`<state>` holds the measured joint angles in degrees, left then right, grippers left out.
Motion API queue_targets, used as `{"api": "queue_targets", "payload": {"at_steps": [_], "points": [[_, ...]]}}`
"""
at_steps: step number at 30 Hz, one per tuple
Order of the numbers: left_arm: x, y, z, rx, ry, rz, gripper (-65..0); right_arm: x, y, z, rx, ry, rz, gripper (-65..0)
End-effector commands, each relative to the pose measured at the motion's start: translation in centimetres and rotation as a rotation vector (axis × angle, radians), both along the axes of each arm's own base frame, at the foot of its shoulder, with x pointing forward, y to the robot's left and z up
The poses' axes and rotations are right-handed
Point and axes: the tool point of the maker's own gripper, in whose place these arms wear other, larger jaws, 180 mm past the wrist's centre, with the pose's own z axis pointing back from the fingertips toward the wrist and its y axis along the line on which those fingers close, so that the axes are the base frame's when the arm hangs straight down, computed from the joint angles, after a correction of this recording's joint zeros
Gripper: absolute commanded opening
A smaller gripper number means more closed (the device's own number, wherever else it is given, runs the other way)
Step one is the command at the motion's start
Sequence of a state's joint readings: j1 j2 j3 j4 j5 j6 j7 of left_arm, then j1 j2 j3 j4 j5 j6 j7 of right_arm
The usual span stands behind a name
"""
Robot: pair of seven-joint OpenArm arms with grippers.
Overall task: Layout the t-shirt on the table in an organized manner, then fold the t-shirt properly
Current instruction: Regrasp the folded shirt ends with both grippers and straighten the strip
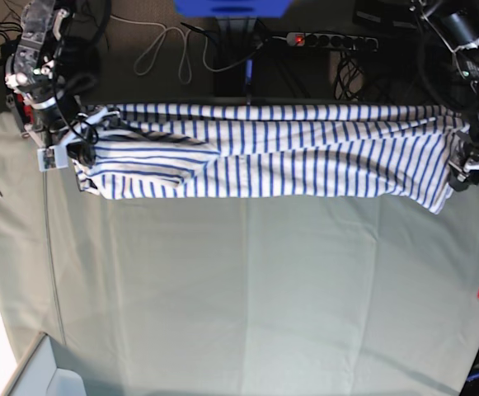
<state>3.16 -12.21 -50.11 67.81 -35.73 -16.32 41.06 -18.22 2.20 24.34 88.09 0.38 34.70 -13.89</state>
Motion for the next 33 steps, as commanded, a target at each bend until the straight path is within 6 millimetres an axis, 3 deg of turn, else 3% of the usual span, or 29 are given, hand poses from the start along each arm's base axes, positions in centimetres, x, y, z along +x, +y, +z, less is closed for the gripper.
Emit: {"api": "queue_targets", "payload": {"at_steps": [1,12,14,18,19,23,33], "points": [[0.5,0.0,0.6,0.023,-0.020,-0.015,-19.7,0.7,-0.2,1.1,0.002,-0.048,0.001,-65.0],[-1.3,-3.5,-3.5,0.022,0.133,-0.147,-22.3,0.7,-0.1,1.1,0.005,-0.048,0.000,-65.0],[-1.8,-3.8,-4.6,-0.004,0.158,-0.144,-30.4,0.7,-0.1,1.1,0.006,-0.047,0.000,-65.0],[-2.5,-3.6,-5.8,-0.031,0.184,-0.123,-58.5,0.7,-0.1,1.1,0.006,-0.047,0.000,-65.0],[-2.4,-3.2,-5.6,-0.019,0.172,-0.115,-65.0,0.7,-0.1,1.1,0.006,-0.047,0.000,-65.0],[-1.7,-2.4,-4.8,0.015,0.132,-0.096,-64.9,0.7,-0.1,1.0,0.006,-0.045,0.000,-65.0],[3.4,1.5,4.3,0.173,-0.080,-0.065,-64.9,1.0,0.9,1.0,0.029,-0.053,-0.003,-65.0]]}}
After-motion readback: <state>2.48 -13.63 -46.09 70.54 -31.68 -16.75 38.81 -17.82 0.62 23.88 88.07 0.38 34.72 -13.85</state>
